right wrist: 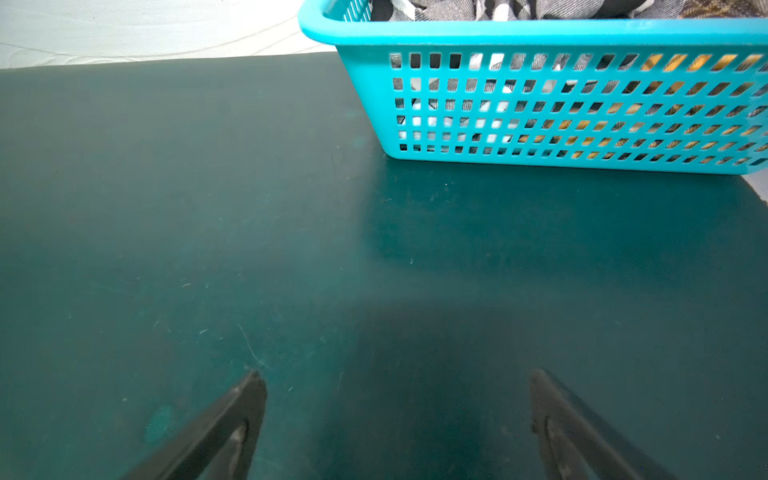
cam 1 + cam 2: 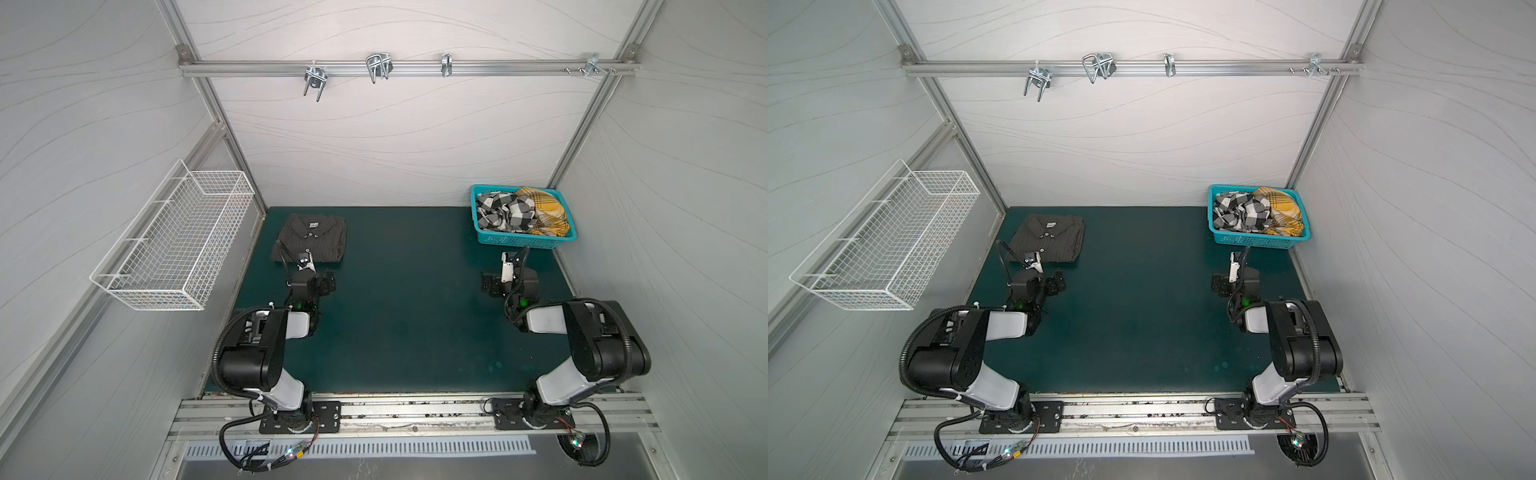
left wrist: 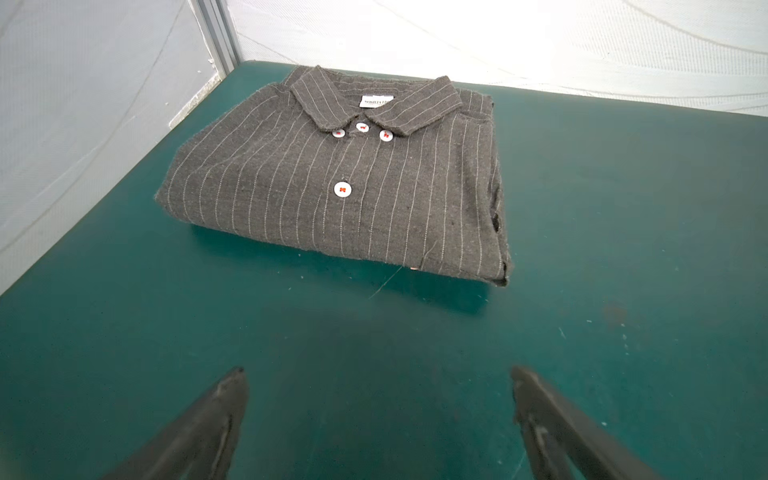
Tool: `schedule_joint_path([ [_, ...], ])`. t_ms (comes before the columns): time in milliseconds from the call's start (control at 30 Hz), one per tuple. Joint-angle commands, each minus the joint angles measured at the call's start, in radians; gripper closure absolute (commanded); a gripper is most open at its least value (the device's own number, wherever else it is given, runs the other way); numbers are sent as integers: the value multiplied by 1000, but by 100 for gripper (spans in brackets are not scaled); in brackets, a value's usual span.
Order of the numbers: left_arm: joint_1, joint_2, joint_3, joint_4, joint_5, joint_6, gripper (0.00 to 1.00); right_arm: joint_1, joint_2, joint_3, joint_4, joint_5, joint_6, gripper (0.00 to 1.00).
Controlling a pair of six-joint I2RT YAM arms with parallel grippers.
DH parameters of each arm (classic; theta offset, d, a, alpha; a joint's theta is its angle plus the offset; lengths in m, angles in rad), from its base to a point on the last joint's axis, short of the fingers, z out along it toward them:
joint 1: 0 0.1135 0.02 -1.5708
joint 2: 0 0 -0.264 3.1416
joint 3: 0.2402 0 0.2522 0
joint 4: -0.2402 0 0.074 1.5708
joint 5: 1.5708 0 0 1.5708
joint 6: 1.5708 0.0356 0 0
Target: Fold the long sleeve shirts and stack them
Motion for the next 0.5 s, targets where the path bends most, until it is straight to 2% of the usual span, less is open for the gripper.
schedule_joint_path([
  [0,-1,-2,1,54,-17,23,0,3,-9,8,28,10,-25,1],
  [233,-1,1,5,48,-14,22,0,2,3,19,15,10,-25,1],
  [333,0,1,7,45,-10,22,0,-24,30,64,-36,-133,-43,1],
  [467,12,-1,12,32,21,15,0,-15,-6,22,2,-116,-50,1],
])
